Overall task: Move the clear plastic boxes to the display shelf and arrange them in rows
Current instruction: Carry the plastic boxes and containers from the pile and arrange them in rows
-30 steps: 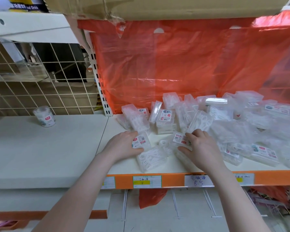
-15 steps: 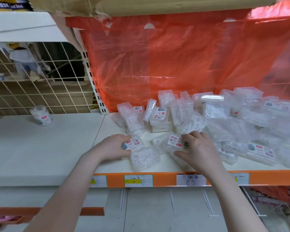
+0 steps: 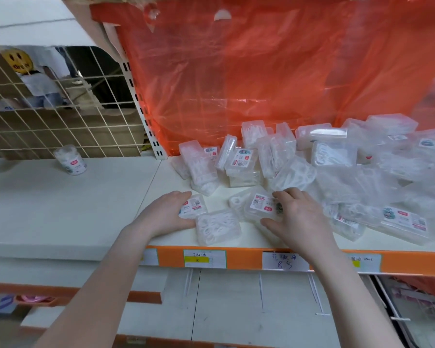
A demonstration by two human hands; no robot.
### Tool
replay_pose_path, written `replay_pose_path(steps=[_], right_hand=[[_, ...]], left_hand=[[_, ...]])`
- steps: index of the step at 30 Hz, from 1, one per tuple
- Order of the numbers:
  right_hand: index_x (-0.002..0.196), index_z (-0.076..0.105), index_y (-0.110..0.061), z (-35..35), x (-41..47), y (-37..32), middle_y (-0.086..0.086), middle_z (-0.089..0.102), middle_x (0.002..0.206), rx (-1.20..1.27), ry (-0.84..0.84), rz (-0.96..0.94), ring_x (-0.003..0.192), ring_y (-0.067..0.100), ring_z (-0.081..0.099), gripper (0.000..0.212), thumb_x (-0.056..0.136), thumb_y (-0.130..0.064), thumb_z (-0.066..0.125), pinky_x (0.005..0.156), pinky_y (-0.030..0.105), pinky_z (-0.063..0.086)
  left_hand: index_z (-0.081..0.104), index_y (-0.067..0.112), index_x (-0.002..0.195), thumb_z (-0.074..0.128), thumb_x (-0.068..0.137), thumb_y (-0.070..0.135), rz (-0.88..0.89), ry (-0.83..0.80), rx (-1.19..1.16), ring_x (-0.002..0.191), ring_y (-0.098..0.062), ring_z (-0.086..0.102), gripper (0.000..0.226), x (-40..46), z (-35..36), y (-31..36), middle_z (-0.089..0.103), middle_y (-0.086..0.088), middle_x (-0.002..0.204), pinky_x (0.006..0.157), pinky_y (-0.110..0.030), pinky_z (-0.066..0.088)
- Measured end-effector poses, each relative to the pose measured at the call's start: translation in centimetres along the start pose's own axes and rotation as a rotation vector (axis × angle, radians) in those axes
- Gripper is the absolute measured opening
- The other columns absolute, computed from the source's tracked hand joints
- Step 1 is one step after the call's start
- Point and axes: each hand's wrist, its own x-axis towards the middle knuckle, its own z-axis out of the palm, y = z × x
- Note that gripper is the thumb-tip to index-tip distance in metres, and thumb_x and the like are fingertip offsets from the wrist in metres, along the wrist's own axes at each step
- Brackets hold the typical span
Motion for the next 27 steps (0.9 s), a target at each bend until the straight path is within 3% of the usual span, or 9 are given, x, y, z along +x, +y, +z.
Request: replay_pose_path(steps=[8, 12, 18, 27], right_hand=[[0.121, 0.050, -0.009, -0.4, 0.4, -0.9, 0.008, 0.046, 0.115, -0.038, -0.081, 0.027, 0.109, 0.026, 0.042, 0.053, 0.078, -0.038, 0.061, 0.089, 0.030, 0.035], [0.120, 0.049, -0.010, -0.8, 0.3, -2.0, 0.007, 0.053, 0.113, -0.040, -0.113, 0.015, 0.108, 0.025, 0.047, 0.052, 0.077, -0.038, 0.061, 0.090, 0.031, 0.037], [0.123, 0.049, -0.011, -1.3, -0.3, -5.7, 0.005, 0.053, 0.114, -0.015, -0.025, -0.074, 0.109, 0.024, 0.046, 0.053, 0.078, -0.038, 0.061, 0.088, 0.029, 0.034], [0.124, 0.050, -0.011, 0.5, -0.9, -17.1, 0.006, 0.053, 0.115, -0.037, -0.004, -0.189, 0.110, 0.025, 0.046, 0.054, 0.078, -0.038, 0.061, 0.092, 0.034, 0.038]], left_hand=[[0.054, 0.016, 0.119, 0.067, 0.076, 0.032, -0.070, 0.115, -0.024, 0.109, -0.020, 0.051, 0.048, -1.2, 0.0, -0.8, 0.055, -0.004, 0.118, 0.088, -0.036, 0.045], [0.048, 0.020, 0.131, 0.068, 0.078, 0.033, -0.090, 0.186, -0.031, 0.117, -0.020, 0.048, 0.059, -2.1, -1.1, -1.8, 0.053, -0.003, 0.126, 0.090, -0.031, 0.042], [0.041, 0.022, 0.138, 0.068, 0.078, 0.036, -0.090, 0.231, -0.082, 0.120, -0.019, 0.046, 0.067, -4.1, -1.9, -4.1, 0.050, -0.001, 0.131, 0.089, -0.028, 0.039], [0.042, 0.020, 0.137, 0.067, 0.079, 0.033, -0.138, 0.301, -0.155, 0.117, -0.019, 0.048, 0.064, -11.8, -2.7, -13.7, 0.051, -0.001, 0.129, 0.091, -0.028, 0.040]])
